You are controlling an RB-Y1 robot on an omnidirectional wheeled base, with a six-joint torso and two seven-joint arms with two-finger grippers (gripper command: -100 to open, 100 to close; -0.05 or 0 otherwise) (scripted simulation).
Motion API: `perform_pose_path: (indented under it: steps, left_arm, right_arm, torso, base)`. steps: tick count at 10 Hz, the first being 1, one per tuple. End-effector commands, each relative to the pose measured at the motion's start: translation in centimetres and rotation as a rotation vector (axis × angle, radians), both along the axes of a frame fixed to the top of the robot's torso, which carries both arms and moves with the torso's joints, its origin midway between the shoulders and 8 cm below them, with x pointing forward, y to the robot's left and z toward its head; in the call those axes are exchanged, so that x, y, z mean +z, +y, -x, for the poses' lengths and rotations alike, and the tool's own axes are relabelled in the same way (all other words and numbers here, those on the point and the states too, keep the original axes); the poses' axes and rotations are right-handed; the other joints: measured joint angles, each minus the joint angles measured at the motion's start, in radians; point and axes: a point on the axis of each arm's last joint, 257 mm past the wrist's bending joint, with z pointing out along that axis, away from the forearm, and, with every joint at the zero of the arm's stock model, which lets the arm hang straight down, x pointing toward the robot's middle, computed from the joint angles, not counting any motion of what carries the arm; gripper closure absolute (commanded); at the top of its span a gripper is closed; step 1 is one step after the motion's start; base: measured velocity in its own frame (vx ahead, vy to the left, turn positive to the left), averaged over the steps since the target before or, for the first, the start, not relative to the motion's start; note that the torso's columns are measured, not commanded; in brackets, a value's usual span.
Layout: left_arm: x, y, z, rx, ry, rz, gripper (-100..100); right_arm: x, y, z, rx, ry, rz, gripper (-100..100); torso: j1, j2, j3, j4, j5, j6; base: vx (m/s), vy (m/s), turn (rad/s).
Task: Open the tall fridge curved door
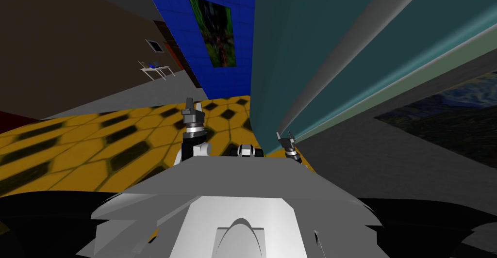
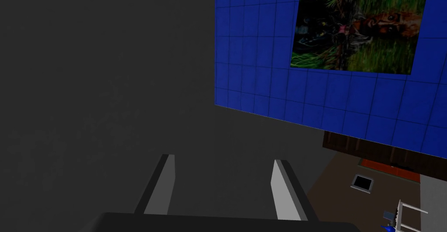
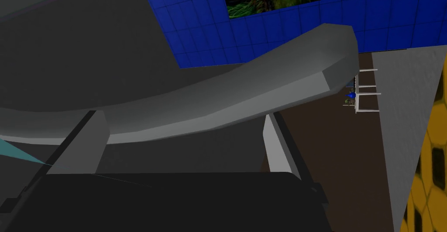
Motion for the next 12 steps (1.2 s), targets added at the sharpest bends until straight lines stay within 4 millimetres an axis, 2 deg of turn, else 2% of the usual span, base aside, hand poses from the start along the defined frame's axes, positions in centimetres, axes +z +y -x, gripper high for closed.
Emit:
perform_pose_path:
  steps: [1, 3, 4, 5, 7, 10, 11, 12]
  left_arm:
    - [0.0, 0.0, 0.0, 0.000, 0.000, 0.000, 0]
    - [0.0, 0.0, 0.0, 0.000, 0.000, 0.000, 0]
    - [0.0, 0.0, 0.0, 0.000, 0.000, 0.000, 0]
    - [0.0, 0.0, 0.0, 0.000, 0.000, 0.000, 0]
    - [0.0, 0.0, 0.0, 0.000, 0.000, 0.000, 0]
    - [0.0, 0.0, 0.0, 0.000, 0.000, 0.000, 0]
    - [0.0, 0.0, 0.0, 0.000, 0.000, 0.000, 0]
    - [0.0, 0.0, 0.0, 0.000, 0.000, 0.000, 0]
  right_arm:
    - [0.9, -1.1, -2.0, -0.025, -0.007, 0.002, -100]
    - [1.3, -1.7, -3.0, -0.042, -0.007, 0.002, -100]
    - [0.4, -1.6, -2.3, -0.042, 0.010, -0.003, -100]
    - [0.7, -0.7, -1.4, -0.016, -0.007, 0.002, 100]
    - [0.3, -0.1, -0.4, 0.001, -0.006, 0.002, 100]
    - [-0.5, 1.4, 2.4, 0.042, -0.007, -0.001, 100]
    - [-0.4, 1.4, 1.8, 0.038, -0.007, -0.005, 100]
    - [-1.7, 2.2, 0.0, 0.102, 0.049, -0.046, 100]
  torso:
    - [0.000, 0.000, -0.001, 0.001, 0.001, 0.001]
    - [0.000, -0.004, -0.003, 0.002, 0.003, -0.002]
    - [0.001, -0.005, -0.004, 0.001, 0.003, -0.003]
    - [0.000, -0.004, -0.002, -0.001, 0.000, 0.001]
    - [-0.004, -0.001, -0.001, 0.001, 0.001, 0.004]
    - [-0.006, -0.001, 0.000, -0.002, -0.002, 0.005]
    - [-0.007, 0.003, 0.002, -0.002, -0.002, 0.007]
    - [-0.006, 0.004, 0.004, -0.001, -0.003, 0.004]
  base:
    - [-0.063, 0.024, 0.074]
    - [-0.059, 0.019, 0.079]
    - [-0.033, 0.002, 0.018]
    - [0.063, -0.012, -0.133]
    - [0.102, -0.017, -0.113]
    - [0.091, -0.014, -0.128]
    - [0.030, 0.004, -0.046]
    - [-0.139, -0.063, 0.261]
